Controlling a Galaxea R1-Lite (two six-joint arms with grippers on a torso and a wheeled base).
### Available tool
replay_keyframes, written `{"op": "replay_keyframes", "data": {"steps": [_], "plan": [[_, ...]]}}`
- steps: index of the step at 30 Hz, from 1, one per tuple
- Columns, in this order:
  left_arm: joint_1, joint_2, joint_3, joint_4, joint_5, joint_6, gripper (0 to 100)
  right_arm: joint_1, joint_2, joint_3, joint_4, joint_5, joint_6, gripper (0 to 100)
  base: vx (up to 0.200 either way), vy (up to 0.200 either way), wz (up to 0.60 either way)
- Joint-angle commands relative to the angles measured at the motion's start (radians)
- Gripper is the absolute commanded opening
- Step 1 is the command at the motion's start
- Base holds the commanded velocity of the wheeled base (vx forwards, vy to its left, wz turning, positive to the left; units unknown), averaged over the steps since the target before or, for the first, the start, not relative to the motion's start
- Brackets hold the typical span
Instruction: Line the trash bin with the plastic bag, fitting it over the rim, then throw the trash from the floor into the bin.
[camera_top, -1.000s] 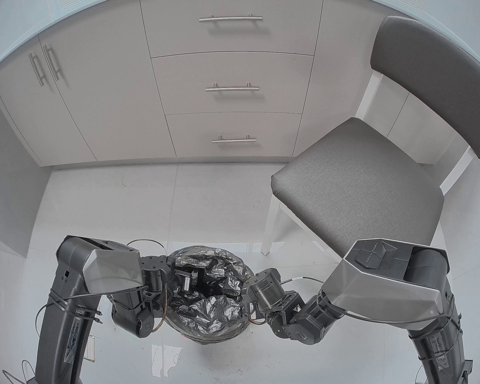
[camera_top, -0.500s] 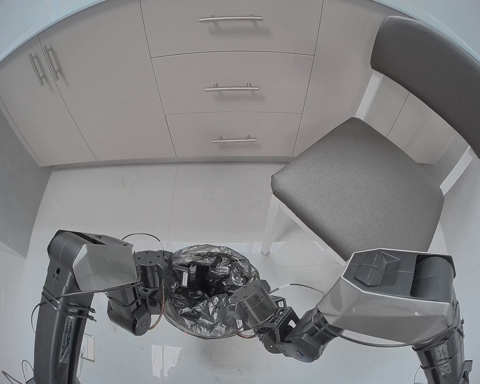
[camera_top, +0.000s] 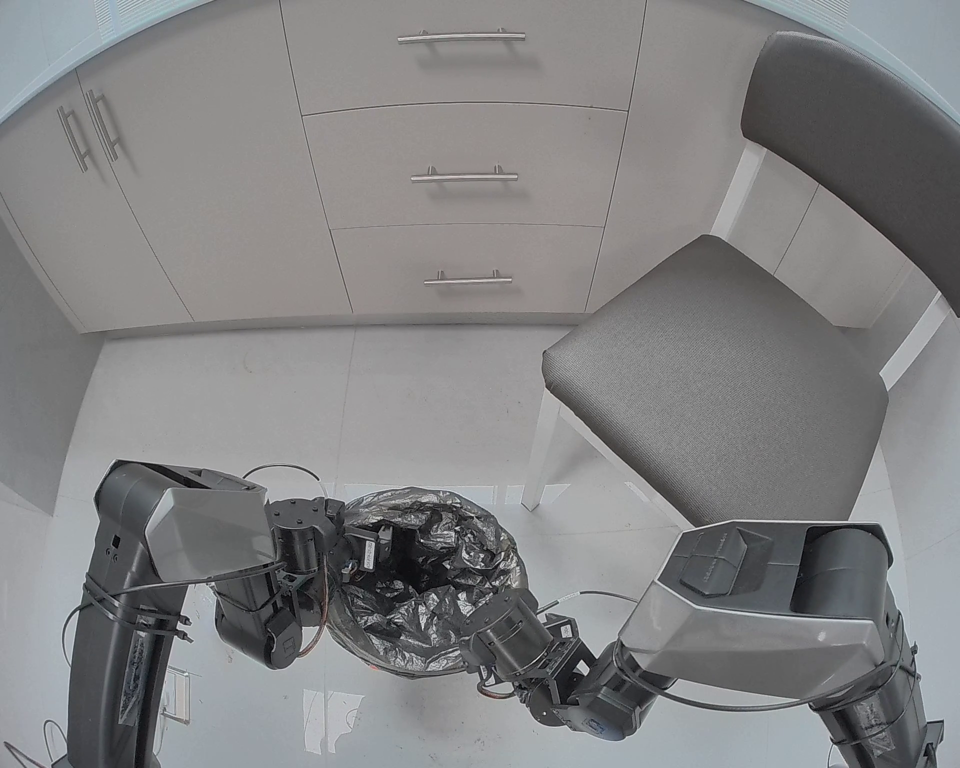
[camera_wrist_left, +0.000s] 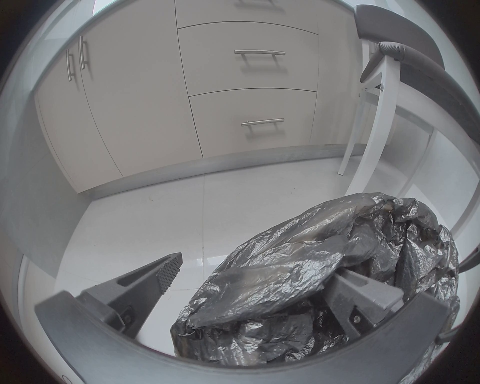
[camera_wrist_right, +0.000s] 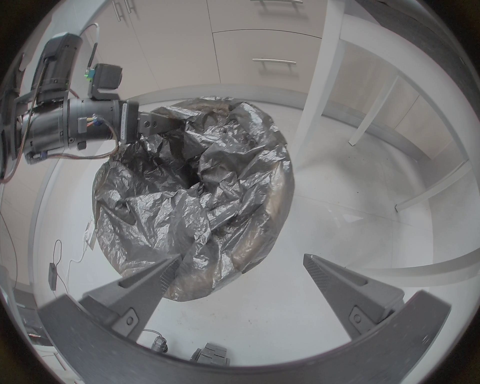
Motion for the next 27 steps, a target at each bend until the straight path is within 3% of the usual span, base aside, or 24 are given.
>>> {"op": "replay_keyframes", "data": {"steps": [1, 14, 19, 21, 27], "plan": [[-0.013, -0.089, 0.038, -0.002, 0.011, -0.003, 100, -0.009, -0.075, 0.017, 0.000, -0.017, -0.003, 100, 0.000, 0.000, 0.00], [-0.012, -0.499, 0.219, 0.003, 0.011, -0.024, 100, 0.115, -0.467, 0.148, 0.001, -0.023, -0.011, 100, 0.000, 0.000, 0.00], [0.074, -0.529, 0.223, 0.006, 0.011, -0.026, 100, 0.080, -0.527, 0.138, 0.001, -0.035, -0.028, 100, 0.000, 0.000, 0.00], [0.163, -0.528, 0.215, 0.020, 0.010, -0.035, 100, 0.049, -0.553, 0.127, 0.001, -0.032, -0.035, 100, 0.000, 0.000, 0.00], [0.249, -0.500, 0.203, 0.037, 0.005, -0.082, 100, 0.049, -0.540, 0.130, 0.001, -0.028, -0.037, 100, 0.000, 0.000, 0.00]]}}
